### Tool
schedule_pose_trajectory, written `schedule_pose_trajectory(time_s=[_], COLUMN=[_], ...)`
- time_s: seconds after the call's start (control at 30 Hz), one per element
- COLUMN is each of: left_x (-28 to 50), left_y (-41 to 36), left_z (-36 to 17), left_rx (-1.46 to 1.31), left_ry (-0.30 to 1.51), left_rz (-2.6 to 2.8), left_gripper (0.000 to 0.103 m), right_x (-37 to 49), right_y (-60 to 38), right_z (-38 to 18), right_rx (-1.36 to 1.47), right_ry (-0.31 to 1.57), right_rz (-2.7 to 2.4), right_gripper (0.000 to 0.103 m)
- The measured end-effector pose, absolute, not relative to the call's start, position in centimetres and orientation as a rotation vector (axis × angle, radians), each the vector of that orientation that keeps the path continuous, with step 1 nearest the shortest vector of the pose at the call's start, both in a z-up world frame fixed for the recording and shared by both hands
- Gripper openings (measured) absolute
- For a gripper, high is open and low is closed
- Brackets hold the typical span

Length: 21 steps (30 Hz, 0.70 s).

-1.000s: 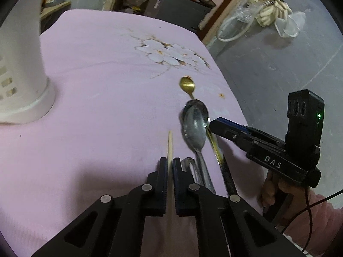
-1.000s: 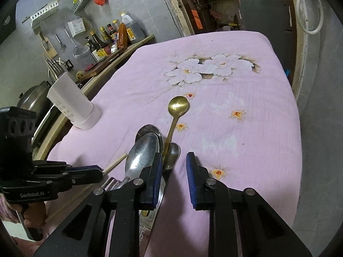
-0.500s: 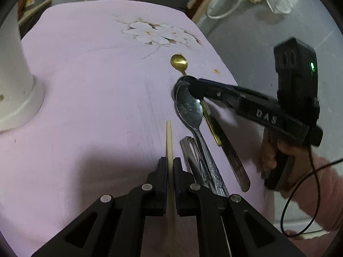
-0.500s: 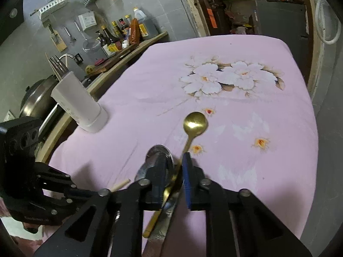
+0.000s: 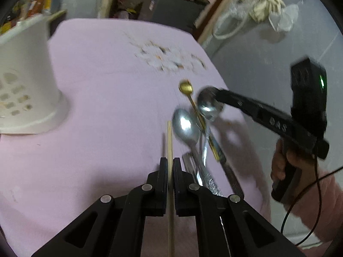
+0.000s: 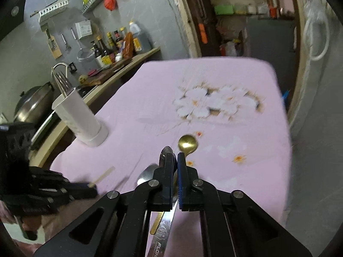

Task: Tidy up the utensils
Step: 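Lift the chopstick with the left tool while the right tool carries the spoon toward the holder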

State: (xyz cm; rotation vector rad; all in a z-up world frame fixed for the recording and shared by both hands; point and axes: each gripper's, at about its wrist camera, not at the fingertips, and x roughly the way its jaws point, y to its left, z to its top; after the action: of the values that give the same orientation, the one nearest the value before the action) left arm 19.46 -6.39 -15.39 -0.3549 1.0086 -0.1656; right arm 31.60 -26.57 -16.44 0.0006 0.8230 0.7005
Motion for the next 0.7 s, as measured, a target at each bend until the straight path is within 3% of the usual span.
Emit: schedule_pose_trajectory(time_s=[0.33,0.7], left_x=[18.4,18.2], left_y=[-2.8,4.1], left_z=[-9.6,-2.8], left_rx=[-0.412,-0.435], left_ry=[0.821,0.643], left_rz=[-0.077,0.013], left_gripper=[0.005,0.005], right_x=[28.4,26.3], right_y=[-27.9,-24.1], right_z=[-8.5,0.1], right_rx=[-0.067,-0.026], right_ry=[0.575,0.424], right_rz=[0.513,0.493], right_gripper=[0.004,0.004])
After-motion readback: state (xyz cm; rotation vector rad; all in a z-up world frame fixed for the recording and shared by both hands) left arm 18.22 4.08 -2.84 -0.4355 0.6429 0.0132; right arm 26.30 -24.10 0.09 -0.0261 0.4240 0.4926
